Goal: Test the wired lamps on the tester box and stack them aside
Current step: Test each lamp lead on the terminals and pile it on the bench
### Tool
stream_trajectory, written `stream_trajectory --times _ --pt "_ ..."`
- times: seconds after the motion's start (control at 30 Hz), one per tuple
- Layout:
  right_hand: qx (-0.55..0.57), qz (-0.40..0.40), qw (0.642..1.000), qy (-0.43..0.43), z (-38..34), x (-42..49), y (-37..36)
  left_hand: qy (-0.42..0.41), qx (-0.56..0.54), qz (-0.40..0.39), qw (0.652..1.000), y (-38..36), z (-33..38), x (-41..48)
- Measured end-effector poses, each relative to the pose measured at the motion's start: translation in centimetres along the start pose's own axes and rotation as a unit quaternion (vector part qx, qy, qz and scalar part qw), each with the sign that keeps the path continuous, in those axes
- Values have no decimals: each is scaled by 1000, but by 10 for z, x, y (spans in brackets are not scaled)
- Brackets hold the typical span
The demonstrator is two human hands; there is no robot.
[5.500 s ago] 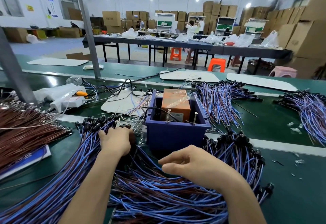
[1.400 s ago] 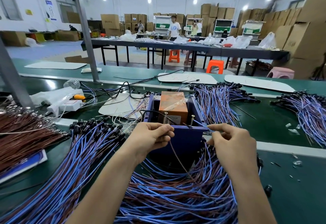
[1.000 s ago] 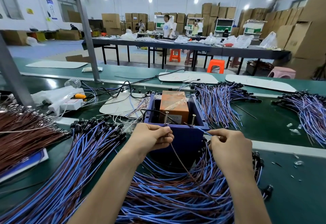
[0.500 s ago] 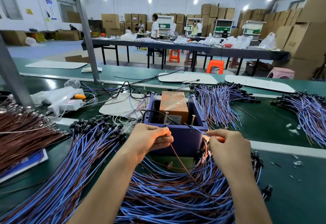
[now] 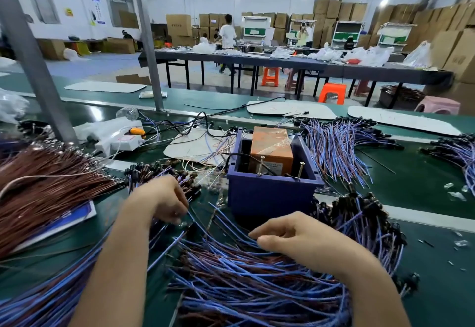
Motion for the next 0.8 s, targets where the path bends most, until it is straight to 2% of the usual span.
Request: stream_trajectory --times 0.07,0.2,0.27,0.37,0.43,0.47,0.53,0.6,0.67,0.73,0.8 --pt "4 -6 1000 6 -2 2 -2 36 35 -50 997 -15 1 6" --pt "3 0 1000 26 -3 1 -2 57 138 -59 987 -33 13 16" --pt "4 4 1000 30 -2 0 -1 54 168 -48 983 -33 20 13" --pt "11 22 999 47 -4 -3 5 -2 190 23 982 -15 32 -2" --pt "32 12 996 79 -9 -5 5 -104 128 32 986 -8 45 -16" --pt "39 0 995 95 -12 -6 4 -176 70 -1 982 -10 54 -24" --pt "48 -26 991 125 -18 -7 0 -304 -35 -78 949 -19 76 -46" --pt "67 -26 984 162 -25 -7 -2 -385 -90 -92 914 -28 98 -60" --pt "132 21 968 211 -30 -8 1 -428 -150 -83 888 -39 116 -66" --pt "216 93 937 258 -31 -13 12 -425 -229 -120 868 -52 126 -64" --pt "274 243 888 279 -23 -23 30 -398 -238 -187 866 -65 128 -62"
Point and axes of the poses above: each hand's wrist, its own x-axis towards the middle knuckle, its own y-axis out of the back of the hand, z = x × y, the point moved 5 cm from there along x, towards the middle knuckle, and after that the axes turned 15 degrees about -z, right-handed, at the moved point
